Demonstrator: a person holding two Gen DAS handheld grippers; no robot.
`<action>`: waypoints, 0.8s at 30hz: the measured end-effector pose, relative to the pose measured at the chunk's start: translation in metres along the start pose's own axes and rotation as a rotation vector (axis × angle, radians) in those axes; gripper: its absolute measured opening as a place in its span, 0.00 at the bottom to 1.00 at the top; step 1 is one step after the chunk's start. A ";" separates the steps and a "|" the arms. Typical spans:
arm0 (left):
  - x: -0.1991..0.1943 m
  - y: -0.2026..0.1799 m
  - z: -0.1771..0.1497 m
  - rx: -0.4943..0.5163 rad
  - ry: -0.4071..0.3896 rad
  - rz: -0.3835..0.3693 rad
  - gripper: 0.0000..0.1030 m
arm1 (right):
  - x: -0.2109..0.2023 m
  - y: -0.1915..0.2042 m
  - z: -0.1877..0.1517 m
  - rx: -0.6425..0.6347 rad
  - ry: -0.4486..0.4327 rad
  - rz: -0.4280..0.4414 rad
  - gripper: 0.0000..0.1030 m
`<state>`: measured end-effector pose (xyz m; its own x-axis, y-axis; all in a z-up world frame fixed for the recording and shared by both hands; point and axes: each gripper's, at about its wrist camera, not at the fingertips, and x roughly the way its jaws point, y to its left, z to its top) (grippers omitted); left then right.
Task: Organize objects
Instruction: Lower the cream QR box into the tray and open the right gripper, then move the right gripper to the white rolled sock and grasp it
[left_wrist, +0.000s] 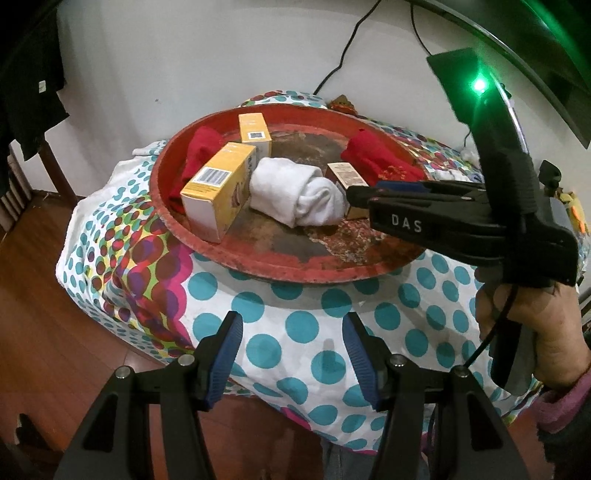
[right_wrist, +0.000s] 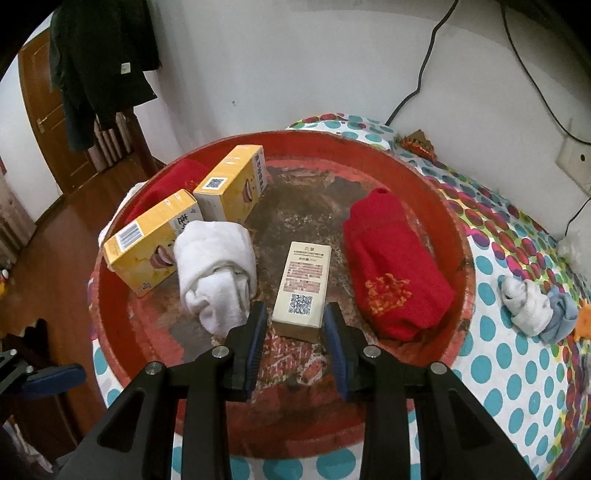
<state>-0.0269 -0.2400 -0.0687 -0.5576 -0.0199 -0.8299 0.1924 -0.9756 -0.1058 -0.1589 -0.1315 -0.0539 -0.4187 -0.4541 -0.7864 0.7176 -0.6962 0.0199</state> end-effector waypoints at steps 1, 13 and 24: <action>0.000 -0.001 0.000 0.000 0.001 -0.001 0.56 | -0.002 -0.001 -0.001 0.000 -0.004 0.000 0.33; 0.005 -0.022 -0.006 0.073 0.015 0.002 0.56 | -0.048 -0.049 -0.030 0.088 -0.052 -0.033 0.40; 0.008 -0.046 -0.013 0.153 0.016 0.004 0.56 | -0.081 -0.171 -0.086 0.293 -0.043 -0.220 0.44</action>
<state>-0.0299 -0.1929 -0.0776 -0.5436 -0.0215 -0.8391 0.0682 -0.9975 -0.0187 -0.1999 0.0725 -0.0465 -0.5724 -0.2945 -0.7652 0.4204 -0.9067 0.0344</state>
